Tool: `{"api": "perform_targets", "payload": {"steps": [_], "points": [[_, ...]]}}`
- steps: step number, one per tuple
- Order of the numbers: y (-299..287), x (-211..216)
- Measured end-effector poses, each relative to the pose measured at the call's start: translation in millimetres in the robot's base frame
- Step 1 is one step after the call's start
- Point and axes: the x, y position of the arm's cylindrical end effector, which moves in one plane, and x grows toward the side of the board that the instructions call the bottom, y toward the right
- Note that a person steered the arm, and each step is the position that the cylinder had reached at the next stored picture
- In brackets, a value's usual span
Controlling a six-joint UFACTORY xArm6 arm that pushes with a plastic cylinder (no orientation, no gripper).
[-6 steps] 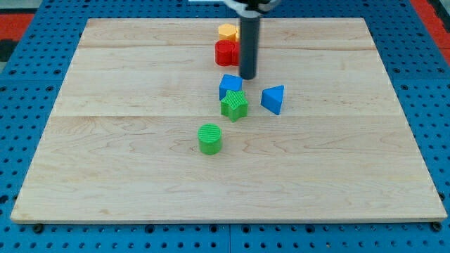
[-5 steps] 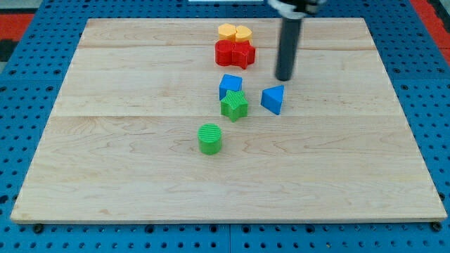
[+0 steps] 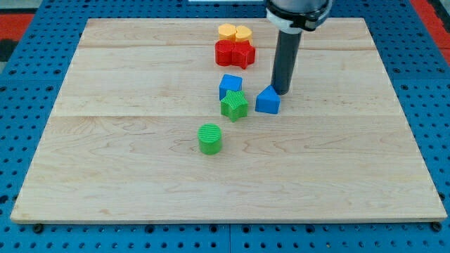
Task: Place the blue triangle right to the green star
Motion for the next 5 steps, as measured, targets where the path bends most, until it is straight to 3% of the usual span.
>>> {"api": "perform_targets", "payload": {"steps": [1, 3, 5], "points": [[-6, 0], [60, 8], [31, 10]]}}
